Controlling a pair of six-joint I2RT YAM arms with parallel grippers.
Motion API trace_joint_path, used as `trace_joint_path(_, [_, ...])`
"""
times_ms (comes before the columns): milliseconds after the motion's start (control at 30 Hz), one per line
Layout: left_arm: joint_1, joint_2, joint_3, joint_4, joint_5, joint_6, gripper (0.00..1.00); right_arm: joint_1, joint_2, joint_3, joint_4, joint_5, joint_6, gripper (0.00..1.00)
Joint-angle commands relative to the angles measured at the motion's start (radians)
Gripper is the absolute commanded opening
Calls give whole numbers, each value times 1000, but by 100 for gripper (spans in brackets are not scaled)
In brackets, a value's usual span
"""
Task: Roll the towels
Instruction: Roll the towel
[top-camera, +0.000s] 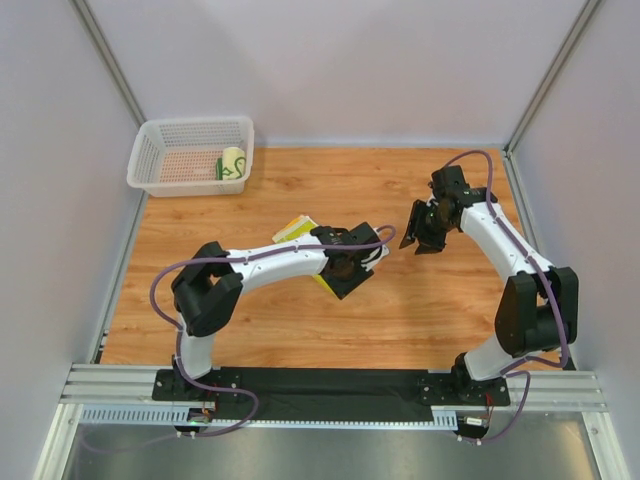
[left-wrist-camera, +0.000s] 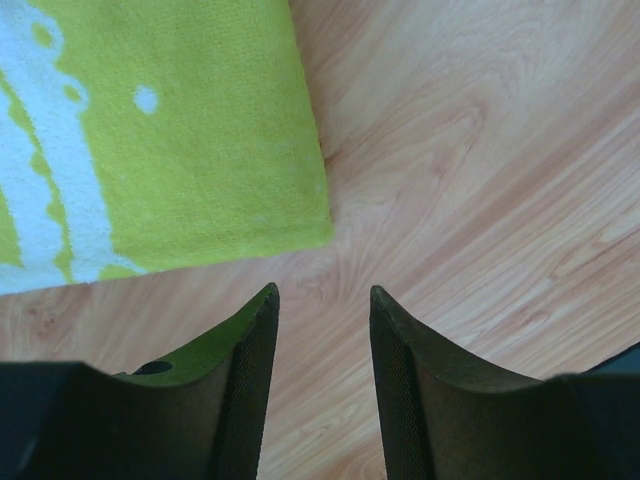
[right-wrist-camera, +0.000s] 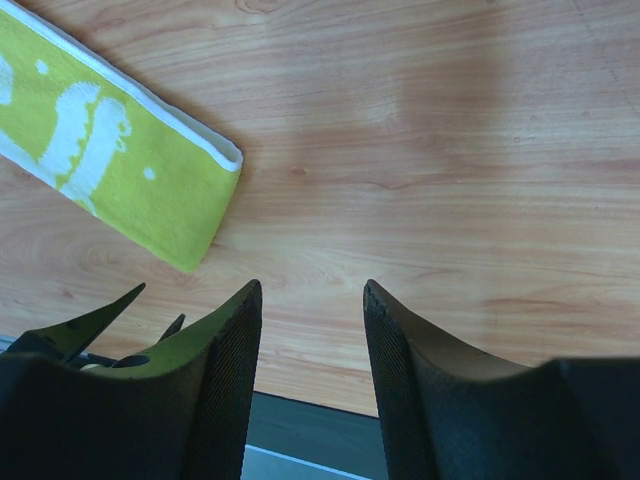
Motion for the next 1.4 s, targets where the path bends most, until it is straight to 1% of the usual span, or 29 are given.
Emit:
trace_joint_path(0, [-9,48,70,-11,-37,3,48,0,-33,-9,11,6,16,47])
trace_joint_path(133, [-12,77,57,3,-43,3,48,-2,-33,-13,14,1,20,47])
trace_joint_path(300, [-12,94,18,41,-91,-12,49,0,-31,-18,11,0,19,47])
trace_joint_path(567, [-12,108,13,73,-92,-8,50,0,-12,-1,5,-25,16,46])
trace_joint_path(833, [-12,91,14,95,-95,-12,47,0,27,24,-11,-28,6,46])
trace_joint_path(933, [-12,102,10,99,-85,-8,45,0,42,30,-12,-34,5,46])
trace_joint_path(1233, [-11,95,-102,161,-19,-26,44,0,65,44,-17,-29,6,46])
trace_joint_path(1333, [-3,94,-128,179,-9,-28,33,0,71,41,-12,-39,8,47])
trace_joint_path(1367, [0,91,-134,188,-3,-28,29,0,73,39,-8,-69,6,47])
